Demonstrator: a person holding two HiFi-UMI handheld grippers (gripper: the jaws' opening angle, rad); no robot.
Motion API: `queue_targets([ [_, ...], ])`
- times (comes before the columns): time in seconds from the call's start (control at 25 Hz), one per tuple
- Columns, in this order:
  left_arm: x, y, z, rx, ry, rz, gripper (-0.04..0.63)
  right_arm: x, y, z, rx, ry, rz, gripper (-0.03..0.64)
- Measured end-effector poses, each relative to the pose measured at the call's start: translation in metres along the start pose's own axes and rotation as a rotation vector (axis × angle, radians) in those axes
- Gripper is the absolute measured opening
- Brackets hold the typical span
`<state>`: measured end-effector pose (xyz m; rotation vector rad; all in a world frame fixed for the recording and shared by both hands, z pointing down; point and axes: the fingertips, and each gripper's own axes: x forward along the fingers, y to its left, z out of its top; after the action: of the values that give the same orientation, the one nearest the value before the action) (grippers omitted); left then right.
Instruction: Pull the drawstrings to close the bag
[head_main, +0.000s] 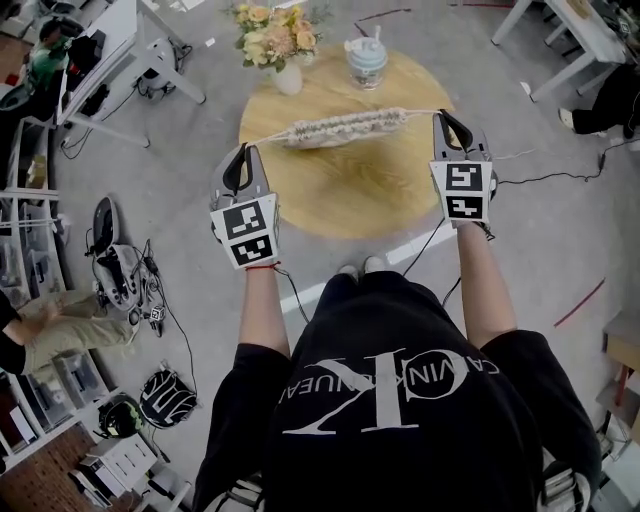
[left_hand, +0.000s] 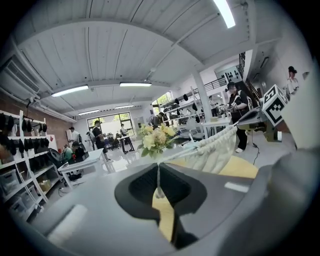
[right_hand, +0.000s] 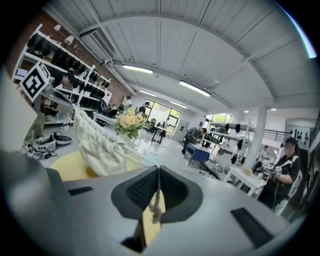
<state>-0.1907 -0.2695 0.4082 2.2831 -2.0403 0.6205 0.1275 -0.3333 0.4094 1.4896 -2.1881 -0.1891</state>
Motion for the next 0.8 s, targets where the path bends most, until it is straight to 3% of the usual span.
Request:
queue_targets([
  [0.44,0.004,0.028,0.045,-0.002,-0.073,0.041,0.015,0.018,-0.037,0.050,0.079,-0.080,-0.052,0.020],
  [0.8,0.000,0.045,0.046,0.002,-0.064,0.057,0.014,0.018,-0.059,0.045,0.126,-0.072,-0.081,0.020],
])
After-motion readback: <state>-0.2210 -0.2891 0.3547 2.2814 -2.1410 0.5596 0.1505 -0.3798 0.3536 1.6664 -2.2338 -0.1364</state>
